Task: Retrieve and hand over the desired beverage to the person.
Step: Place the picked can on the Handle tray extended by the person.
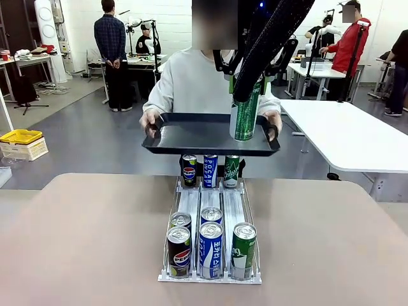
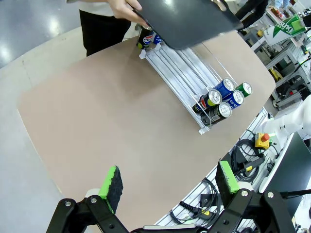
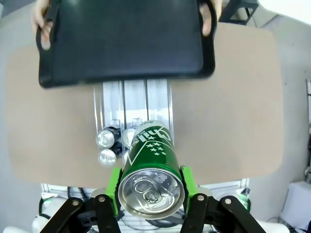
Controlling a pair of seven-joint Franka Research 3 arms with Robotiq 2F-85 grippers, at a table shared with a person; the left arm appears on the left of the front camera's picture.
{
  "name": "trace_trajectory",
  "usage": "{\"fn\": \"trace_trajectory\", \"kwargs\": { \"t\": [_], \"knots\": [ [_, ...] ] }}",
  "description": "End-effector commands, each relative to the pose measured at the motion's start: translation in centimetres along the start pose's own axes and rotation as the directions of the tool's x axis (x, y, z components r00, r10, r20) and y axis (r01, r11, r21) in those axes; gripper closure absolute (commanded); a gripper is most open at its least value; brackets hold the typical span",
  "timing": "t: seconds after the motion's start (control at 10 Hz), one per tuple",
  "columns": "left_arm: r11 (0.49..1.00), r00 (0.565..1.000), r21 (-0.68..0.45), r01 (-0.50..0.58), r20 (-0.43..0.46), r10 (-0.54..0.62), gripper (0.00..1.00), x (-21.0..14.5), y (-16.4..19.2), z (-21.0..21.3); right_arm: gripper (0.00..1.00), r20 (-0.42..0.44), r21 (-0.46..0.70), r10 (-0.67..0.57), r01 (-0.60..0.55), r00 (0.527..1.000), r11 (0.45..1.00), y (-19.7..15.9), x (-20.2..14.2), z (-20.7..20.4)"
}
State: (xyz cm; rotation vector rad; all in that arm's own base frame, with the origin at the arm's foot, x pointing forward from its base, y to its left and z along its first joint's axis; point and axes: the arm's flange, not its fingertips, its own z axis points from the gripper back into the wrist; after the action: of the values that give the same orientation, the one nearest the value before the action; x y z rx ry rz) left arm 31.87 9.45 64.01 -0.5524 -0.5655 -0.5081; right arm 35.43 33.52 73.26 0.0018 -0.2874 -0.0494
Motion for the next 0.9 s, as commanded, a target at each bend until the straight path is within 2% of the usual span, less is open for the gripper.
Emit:
{"fn": "trace_trajectory", "kwargs": {
  "t": [0.0,0.8],
  "knots": [
    [1.000,1.000,-0.011,0.011,0.001,-0.011,0.00,-0.09,0.12,0.23,1.00,0.023,-0.016,-0.018,0.018,1.000,1.000,-0.45,-0.11,0.26],
    [1.000,1.000,-0.011,0.011,0.001,-0.011,0.00,-0.09,0.12,0.23,1.00,0.023,-0.016,-0.018,0.018,1.000,1.000,-0.45,-0.11,0.26]
  ]
}}
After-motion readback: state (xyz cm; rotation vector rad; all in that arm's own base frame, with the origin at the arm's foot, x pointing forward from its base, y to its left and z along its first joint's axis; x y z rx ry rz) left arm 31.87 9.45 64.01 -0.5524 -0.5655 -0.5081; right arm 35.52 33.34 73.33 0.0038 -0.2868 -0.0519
